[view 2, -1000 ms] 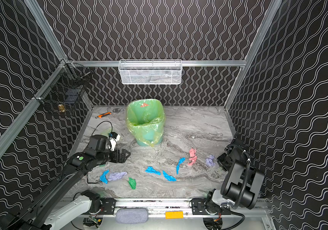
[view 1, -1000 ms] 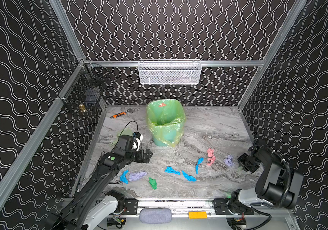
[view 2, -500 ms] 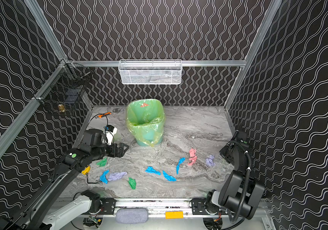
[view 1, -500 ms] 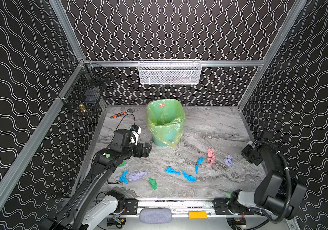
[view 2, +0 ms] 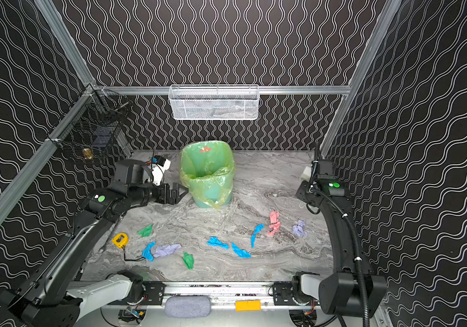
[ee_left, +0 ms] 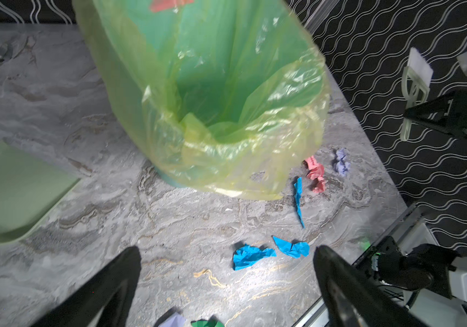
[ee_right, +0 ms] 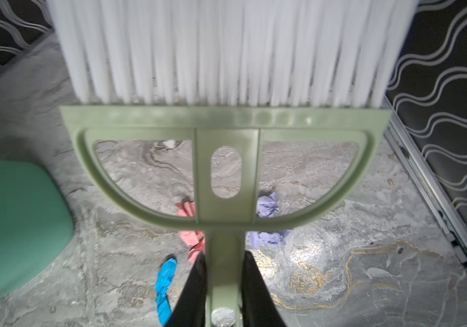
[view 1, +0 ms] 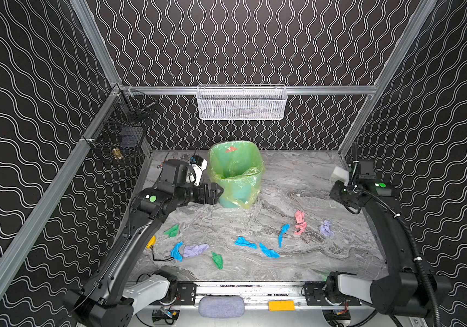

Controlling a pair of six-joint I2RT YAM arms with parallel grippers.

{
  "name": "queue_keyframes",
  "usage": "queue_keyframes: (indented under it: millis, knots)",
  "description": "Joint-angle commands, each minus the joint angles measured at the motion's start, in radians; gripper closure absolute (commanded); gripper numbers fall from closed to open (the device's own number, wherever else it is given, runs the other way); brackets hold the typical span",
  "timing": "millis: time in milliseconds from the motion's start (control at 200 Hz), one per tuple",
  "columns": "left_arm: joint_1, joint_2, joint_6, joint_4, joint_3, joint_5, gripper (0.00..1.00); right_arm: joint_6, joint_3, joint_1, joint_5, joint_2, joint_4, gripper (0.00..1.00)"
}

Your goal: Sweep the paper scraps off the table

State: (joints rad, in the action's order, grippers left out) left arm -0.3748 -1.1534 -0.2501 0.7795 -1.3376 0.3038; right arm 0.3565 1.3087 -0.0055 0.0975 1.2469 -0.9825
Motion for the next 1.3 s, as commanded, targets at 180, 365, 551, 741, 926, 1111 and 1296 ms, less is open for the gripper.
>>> queue_keyframes:
  millis: [180, 365, 551, 741, 926, 1111, 1296]
  knots:
    - [-0.038, -0.148, -0.010, 0.032, -0.220, 0.186, 0.01, 0.065, 0.183, 0.317, 0.103, 0.003, -0.128, 0.85]
    - [-0.073, -0.223, -0.102, -0.036, -0.311, 0.295, 0.01, 0.144, 0.311, 0.566, 0.174, 0.066, -0.182, 0.84]
    - [-0.076, -0.244, -0.291, -0.252, -0.279, 0.423, 0.03, 0.202, 0.453, 0.754, 0.237, 0.160, -0.200, 0.84]
    - [-0.089, -0.244, -0.381, -0.348, -0.235, 0.455, 0.14, 0.206, 0.571, 0.848, 0.258, 0.247, -0.192, 0.83]
    - [-0.097, -0.259, -0.396, -0.371, -0.222, 0.431, 0.32, 0.200, 0.644, 0.903, 0.242, 0.305, -0.176, 0.83]
    - [-0.111, -0.276, -0.405, -0.400, -0.220, 0.413, 0.42, 0.188, 0.670, 0.929, 0.237, 0.326, -0.162, 0.82]
    - [-0.124, -0.301, -0.423, -0.437, -0.218, 0.405, 0.52, 0.184, 0.678, 0.956, 0.228, 0.341, -0.156, 0.82]
